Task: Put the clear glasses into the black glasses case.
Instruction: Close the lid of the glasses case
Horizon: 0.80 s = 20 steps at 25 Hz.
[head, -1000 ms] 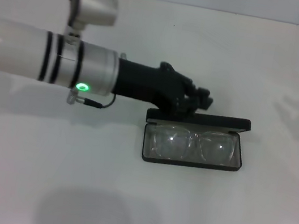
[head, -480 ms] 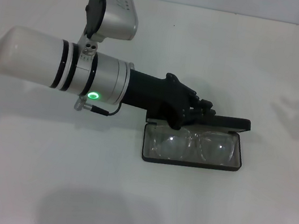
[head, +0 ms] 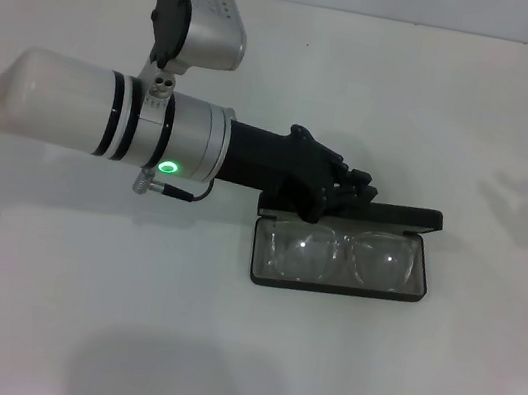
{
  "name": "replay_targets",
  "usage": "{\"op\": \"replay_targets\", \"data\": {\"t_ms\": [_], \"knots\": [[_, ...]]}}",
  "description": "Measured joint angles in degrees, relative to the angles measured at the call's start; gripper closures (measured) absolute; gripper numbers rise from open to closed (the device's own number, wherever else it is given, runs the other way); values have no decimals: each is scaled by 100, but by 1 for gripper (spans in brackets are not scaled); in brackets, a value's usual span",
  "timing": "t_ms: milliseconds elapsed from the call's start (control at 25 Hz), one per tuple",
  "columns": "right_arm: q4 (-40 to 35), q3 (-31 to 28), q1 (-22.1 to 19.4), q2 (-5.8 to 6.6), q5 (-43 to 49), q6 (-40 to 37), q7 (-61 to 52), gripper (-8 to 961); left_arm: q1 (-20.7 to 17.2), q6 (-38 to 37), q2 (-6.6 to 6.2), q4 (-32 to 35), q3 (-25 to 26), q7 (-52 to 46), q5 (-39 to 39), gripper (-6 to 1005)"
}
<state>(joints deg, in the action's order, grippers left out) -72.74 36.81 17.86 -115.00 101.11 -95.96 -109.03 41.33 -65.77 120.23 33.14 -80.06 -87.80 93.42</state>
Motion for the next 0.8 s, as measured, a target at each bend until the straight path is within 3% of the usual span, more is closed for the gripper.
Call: {"op": "replay_targets", "data": {"t_ms": [800], "knots": [[289,-1,86,-1,-27,-36,110,639,116,-57,-9,-272,-391,34,-2,855]]}}
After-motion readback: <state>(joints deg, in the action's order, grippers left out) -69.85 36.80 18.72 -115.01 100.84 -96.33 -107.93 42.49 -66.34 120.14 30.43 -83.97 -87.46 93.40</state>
